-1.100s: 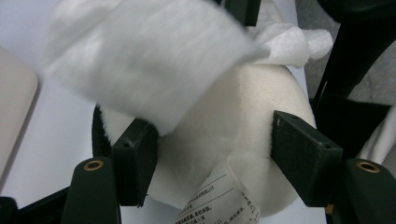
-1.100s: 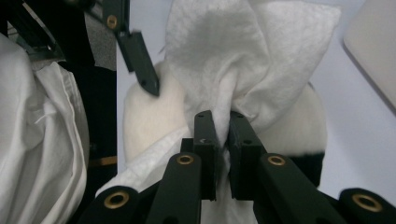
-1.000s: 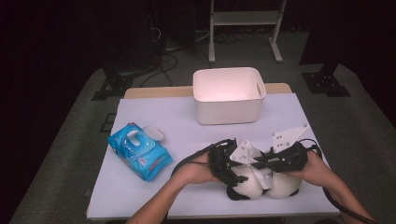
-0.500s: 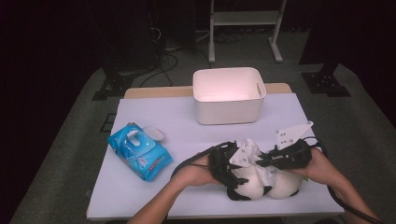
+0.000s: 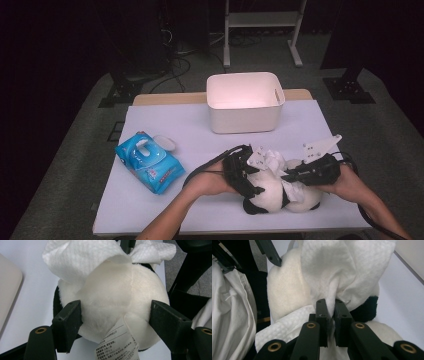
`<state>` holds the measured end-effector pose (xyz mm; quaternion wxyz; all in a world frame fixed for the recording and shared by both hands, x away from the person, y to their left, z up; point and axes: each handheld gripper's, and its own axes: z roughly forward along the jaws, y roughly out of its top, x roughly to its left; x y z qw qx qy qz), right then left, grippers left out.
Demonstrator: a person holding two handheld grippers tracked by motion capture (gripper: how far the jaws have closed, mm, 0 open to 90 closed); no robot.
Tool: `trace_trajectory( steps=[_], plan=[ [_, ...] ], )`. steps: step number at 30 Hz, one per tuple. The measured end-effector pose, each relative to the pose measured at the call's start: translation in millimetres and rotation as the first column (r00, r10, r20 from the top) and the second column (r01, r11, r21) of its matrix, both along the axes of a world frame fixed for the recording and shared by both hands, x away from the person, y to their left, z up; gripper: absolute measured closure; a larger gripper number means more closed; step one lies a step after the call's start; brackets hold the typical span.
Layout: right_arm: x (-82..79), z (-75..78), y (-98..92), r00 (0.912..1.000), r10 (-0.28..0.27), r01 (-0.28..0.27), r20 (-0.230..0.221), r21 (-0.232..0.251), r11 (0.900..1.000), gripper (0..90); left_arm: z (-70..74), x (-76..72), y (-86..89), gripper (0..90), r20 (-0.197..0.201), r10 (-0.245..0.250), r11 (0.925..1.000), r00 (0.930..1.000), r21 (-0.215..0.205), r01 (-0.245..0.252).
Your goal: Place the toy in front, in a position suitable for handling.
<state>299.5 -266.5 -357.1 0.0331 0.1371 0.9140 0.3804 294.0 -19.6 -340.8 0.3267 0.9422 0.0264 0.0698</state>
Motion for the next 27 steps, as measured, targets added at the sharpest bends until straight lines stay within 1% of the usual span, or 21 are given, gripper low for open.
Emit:
trace_trajectory(
  steps=[2, 4, 6, 10, 12, 14, 16, 19, 22, 25, 27],
  plan=[
    [-0.7, 1.6, 1.0, 1.0000, 0.004, -0.004, 0.006, -0.004, 1.000, 82.8, -1.6, -1.9, -1.7, 29.7, 0.011, -0.010, 0.9999, 0.9999, 0.003, 0.009],
    [-1.1, 4.6, 2.2, 0.9997, 0.001, -0.001, 0.023, -0.005, 1.000, 82.7, -2.5, -2.3, -2.4, 30.2, 0.015, -0.011, 0.9999, 0.9998, 0.009, 0.011],
    [-1.1, 7.7, 4.5, 0.9995, 0.003, -0.003, 0.032, -0.003, 1.000, 82.7, -3.0, -3.3, -2.6, 31.4, 0.016, -0.024, 0.9997, 0.9996, 0.001, 0.024],
    [1.2, 14.8, 14.3, 0.9986, 0.024, -0.024, 0.047, 0.004, 1.000, 82.7, -2.8, -6.9, -3.9, 32.0, 0.033, -0.039, 0.9992, 0.9987, 0.006, 0.039],
    [3.7, 18.7, 20.0, 0.9979, 0.039, -0.040, 0.051, 0.022, 0.999, 82.8, -2.6, -8.6, -4.1, 32.3, 0.038, -0.053, 0.9986, 0.9979, 0.008, 0.053],
    [5.4, 21.9, 27.4, 0.9968, 0.053, -0.055, 0.060, 0.019, 0.998, 82.7, -2.8, -9.8, -4.4, 32.4, 0.043, -0.058, 0.9983, 0.9974, 0.008, 0.058],
    [8.0, 24.8, 34.3, 0.9960, 0.065, -0.067, 0.062, 0.020, 0.998, 82.7, -3.0, -10.3, -3.8, 32.5, 0.047, -0.064, 0.9980, 0.9969, 0.006, 0.063],
    [10.9, 26.3, 38.1, 0.9956, 0.076, -0.077, 0.056, 0.014, 0.997, 82.7, -4.1, -10.0, -2.0, 33.1, 0.044, -0.060, 0.9982, 0.9972, -0.004, 0.061],
    [13.3, 24.8, 34.8, 0.9960, 0.076, -0.077, 0.046, 0.010, 0.997, 82.7, -4.5, -9.2, -1.3, 33.6, 0.042, -0.064, 0.9979, 0.9970, -0.009, 0.065],
    [13.3, 22.6, 26.9, 0.9973, 0.061, -0.061, 0.041, 0.000, 0.998, 82.7, -4.6, -8.6, -0.7, 33.6, 0.037, -0.060, 0.9981, 0.9975, -0.012, 0.060],
    [14.0, 19.0, 19.4, 0.9988, 0.039, -0.039, 0.029, -0.007, 0.999, 82.7, -4.8, -7.1, 0.1, 33.5, 0.031, -0.057, 0.9982, 0.9979, -0.014, 0.058]
  ],
)
